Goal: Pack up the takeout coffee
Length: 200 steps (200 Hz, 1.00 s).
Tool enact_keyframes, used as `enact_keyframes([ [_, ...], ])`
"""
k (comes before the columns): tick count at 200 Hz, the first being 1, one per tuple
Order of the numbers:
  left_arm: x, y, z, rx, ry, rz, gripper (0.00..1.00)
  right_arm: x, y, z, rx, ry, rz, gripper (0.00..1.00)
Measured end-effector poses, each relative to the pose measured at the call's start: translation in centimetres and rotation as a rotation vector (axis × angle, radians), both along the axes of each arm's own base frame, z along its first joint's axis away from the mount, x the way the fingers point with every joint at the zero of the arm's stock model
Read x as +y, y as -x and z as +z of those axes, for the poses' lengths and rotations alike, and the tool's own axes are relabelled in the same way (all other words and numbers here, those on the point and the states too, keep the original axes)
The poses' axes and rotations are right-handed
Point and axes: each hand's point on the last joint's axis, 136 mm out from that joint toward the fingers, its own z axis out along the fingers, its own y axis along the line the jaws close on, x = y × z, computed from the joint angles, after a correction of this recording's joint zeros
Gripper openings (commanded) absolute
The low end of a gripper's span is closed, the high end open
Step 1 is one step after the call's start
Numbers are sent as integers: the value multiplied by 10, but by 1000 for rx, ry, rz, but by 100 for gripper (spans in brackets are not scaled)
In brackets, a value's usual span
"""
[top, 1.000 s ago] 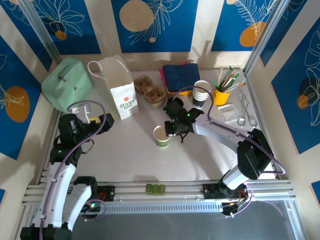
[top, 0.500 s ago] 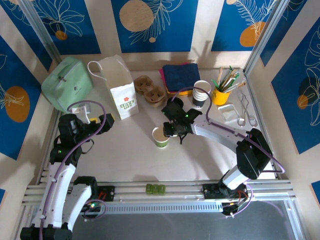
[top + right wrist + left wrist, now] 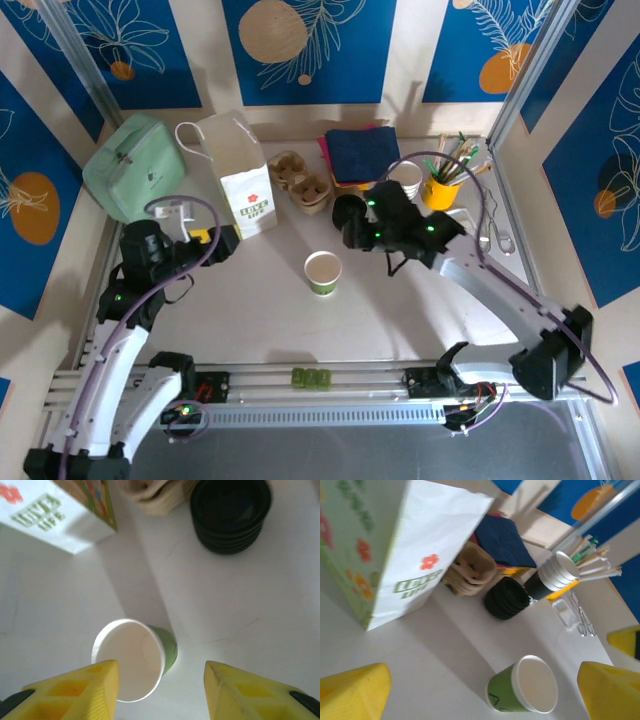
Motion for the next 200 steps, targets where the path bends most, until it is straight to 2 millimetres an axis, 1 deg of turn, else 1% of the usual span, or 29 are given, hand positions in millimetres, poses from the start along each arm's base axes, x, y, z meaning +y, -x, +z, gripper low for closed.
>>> enact_keyframes([
  [11,-19,3,4,-5,-22,-55,94,-21,-2,3,-13,-30,-52,51],
  [19,-32,4,6,-6,-43,-88,94,-37,-3,0,-12,-51,-92,52],
  [30,-51,4,9,-7,-71,-130,92,-58,-3,-7,-3,-72,-149,52],
  [45,-77,1,7,9,-110,-182,91,-84,-2,-23,22,-93,-223,52],
  [66,-111,-9,-1,38,-170,-228,89,-108,0,-43,52,-127,-294,53],
  [88,-141,-24,-9,67,-220,-254,88,-123,-2,-61,52,-161,-343,54],
  [111,-169,-42,-18,102,-255,-266,86,-129,-7,-79,36,-186,-360,54],
  [136,-194,-69,-34,166,-283,-250,84,-124,-13,-93,7,-225,-335,54],
  [149,-206,-84,-45,204,-300,-236,83,-118,-17,-100,-8,-242,-311,54],
  [164,-217,-100,-63,247,-330,-219,80,-110,-21,-107,-18,-249,-283,54],
  [200,-235,-127,-103,334,-395,-182,70,-82,-25,-121,-40,-241,-181,54],
])
